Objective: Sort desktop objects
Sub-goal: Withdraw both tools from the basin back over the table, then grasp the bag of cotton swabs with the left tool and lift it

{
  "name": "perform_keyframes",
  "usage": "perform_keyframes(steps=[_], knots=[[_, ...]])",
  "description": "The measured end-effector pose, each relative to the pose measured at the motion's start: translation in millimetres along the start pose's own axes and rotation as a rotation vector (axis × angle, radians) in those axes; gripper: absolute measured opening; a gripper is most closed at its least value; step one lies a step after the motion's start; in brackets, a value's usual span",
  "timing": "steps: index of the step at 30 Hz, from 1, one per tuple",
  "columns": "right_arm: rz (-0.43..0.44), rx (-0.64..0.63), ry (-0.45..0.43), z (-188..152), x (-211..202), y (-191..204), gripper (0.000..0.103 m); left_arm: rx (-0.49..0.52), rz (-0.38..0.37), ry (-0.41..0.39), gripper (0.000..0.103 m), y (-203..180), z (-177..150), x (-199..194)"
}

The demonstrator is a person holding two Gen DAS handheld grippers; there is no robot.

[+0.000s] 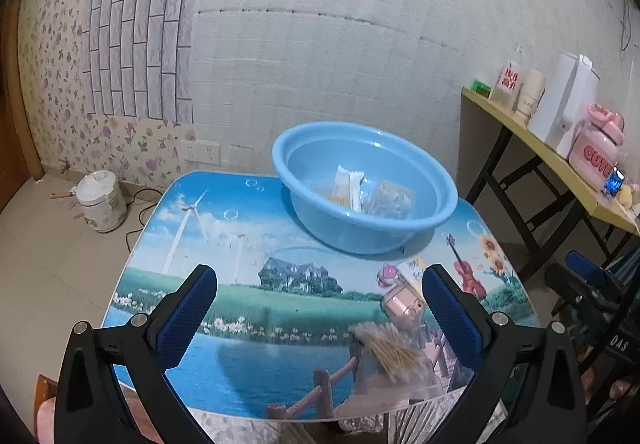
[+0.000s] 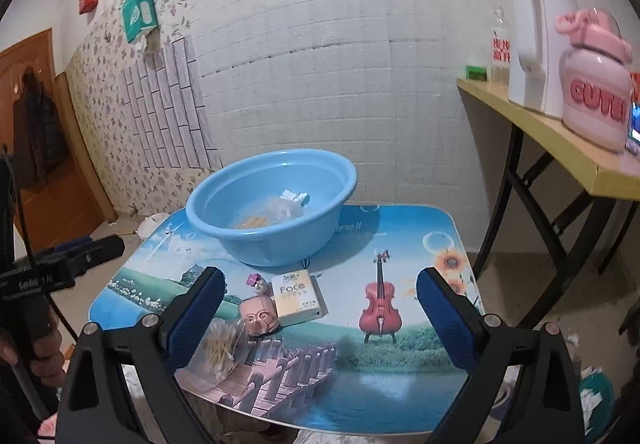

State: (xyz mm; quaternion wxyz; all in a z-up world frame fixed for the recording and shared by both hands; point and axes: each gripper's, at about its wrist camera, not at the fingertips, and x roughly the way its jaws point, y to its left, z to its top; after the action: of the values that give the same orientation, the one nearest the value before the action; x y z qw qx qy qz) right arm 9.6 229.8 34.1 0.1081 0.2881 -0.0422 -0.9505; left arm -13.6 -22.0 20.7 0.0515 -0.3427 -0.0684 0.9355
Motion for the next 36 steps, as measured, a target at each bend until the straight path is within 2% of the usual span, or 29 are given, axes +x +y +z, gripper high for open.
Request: perform_keyframes(steps=[5,11,18,36], knots=[[-0.008,0.013,0.018,-4.1,3.9,-4.4,0.097,0.009,-0.005,0.019,0.103,-5.1,-7.2,3.9],[-0.017,-0.046,0.029,-11.4,5.8,3.1,0.097,0.028,-0.016,0.056,0.103,-14.6,-15.3,13.7],[-0.027,-0.037,0.053,-17.5,13.9,-1.2,0.097,0.080,-0.015,0.058,0.103,-24.6,-18.4,16.5],[-0.030,-0.008,0.092,-27.4,32.0,-13.8,0.097,0.053,-0.039,0.123,0.103,-28.4,-35.6,43.1]])
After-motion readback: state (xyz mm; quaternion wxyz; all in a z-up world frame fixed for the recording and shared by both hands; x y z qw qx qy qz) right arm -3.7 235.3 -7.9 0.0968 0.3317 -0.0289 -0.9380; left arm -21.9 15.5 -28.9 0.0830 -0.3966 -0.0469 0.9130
